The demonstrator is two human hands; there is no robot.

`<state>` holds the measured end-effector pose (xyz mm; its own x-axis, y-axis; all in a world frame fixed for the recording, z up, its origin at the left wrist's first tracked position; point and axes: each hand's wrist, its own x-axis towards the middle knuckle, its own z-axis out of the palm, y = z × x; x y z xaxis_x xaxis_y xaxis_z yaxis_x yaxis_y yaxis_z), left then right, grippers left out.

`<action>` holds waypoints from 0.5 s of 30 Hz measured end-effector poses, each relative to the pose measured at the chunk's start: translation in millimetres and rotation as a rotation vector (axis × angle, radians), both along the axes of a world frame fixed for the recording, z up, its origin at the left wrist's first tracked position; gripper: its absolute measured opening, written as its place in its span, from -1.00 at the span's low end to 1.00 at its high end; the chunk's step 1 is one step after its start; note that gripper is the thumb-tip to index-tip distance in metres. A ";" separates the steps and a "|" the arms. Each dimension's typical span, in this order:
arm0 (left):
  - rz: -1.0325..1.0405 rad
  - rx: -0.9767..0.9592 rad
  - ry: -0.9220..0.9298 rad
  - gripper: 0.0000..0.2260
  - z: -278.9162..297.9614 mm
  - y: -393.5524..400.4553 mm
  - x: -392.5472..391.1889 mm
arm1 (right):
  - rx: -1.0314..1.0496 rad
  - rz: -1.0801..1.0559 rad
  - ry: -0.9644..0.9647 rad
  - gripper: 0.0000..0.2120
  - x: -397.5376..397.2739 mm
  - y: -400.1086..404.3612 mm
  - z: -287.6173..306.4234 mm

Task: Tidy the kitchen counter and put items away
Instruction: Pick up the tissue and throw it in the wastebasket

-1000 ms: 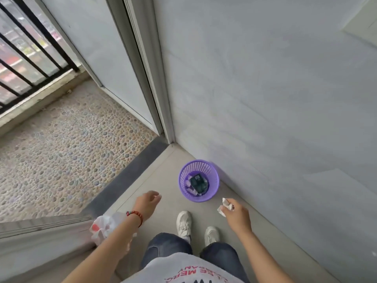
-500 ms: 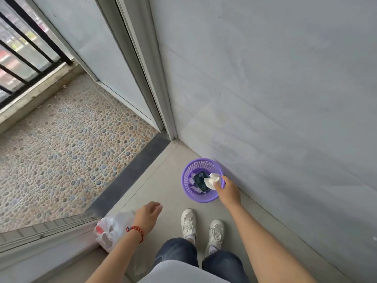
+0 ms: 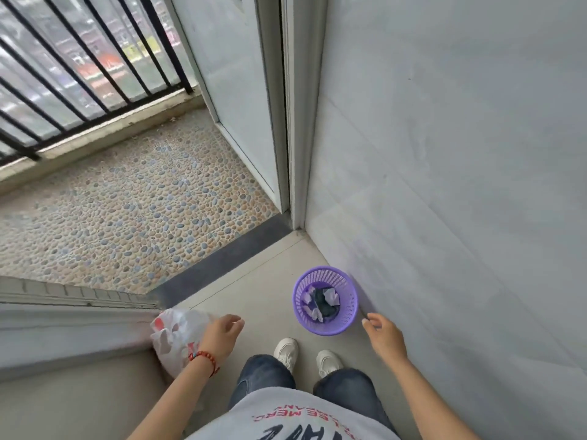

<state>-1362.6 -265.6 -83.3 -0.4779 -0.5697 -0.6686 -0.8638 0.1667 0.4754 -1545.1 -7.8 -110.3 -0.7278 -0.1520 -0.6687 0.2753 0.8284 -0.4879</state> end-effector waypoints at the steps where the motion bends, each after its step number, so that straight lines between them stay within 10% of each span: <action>1: 0.056 -0.001 0.008 -0.71 2.7 6.1 6.9 | -0.011 0.044 -0.012 -0.71 -2.6 -0.6 0.0; 15: 1.134 0.023 0.108 -0.79 21.6 227.5 152.5 | 0.038 0.958 -0.078 -0.74 20.3 -26.6 5.2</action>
<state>-1210.2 -38.1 -61.7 0.2490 -0.6983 -0.6711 -0.4657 -0.6939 0.5492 -1524.9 -34.3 -105.0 -0.2587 -0.6365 -0.7266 -0.4962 0.7329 -0.4653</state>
